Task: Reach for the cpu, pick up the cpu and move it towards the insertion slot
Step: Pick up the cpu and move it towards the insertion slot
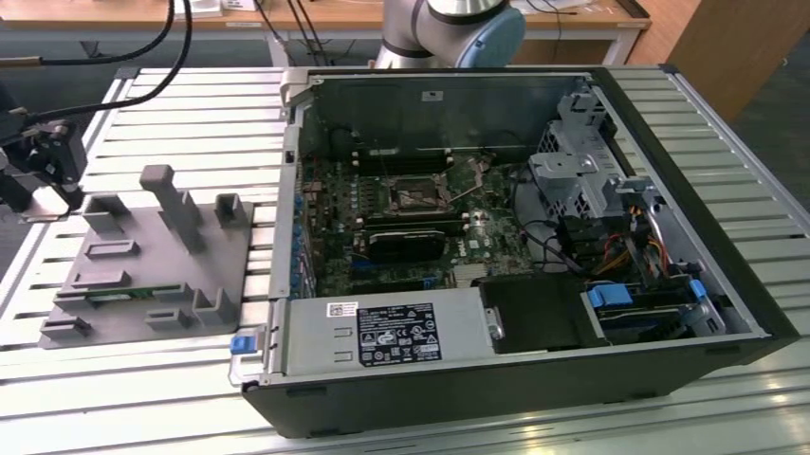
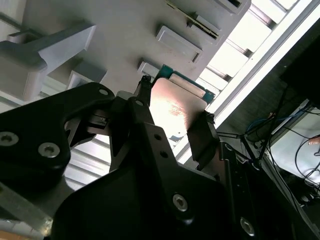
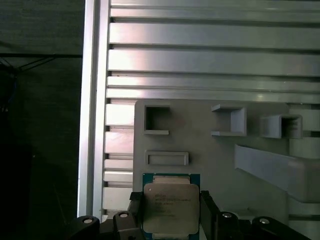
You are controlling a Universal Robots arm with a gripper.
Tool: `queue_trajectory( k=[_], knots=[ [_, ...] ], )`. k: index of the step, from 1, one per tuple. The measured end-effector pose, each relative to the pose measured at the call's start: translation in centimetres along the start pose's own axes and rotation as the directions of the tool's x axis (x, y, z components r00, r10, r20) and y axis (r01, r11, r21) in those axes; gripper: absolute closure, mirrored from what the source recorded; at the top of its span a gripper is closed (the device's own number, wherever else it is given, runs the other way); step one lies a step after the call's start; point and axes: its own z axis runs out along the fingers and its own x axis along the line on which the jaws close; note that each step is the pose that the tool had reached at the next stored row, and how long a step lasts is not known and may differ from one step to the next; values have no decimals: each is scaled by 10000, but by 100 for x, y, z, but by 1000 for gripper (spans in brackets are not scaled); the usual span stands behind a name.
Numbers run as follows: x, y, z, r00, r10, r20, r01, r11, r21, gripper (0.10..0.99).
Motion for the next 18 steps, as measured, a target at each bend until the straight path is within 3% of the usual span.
queue_trajectory(
  k=[18],
  knots=[
    [2,16,-268,10000,0,0,0,10000,21,545]
  ],
)
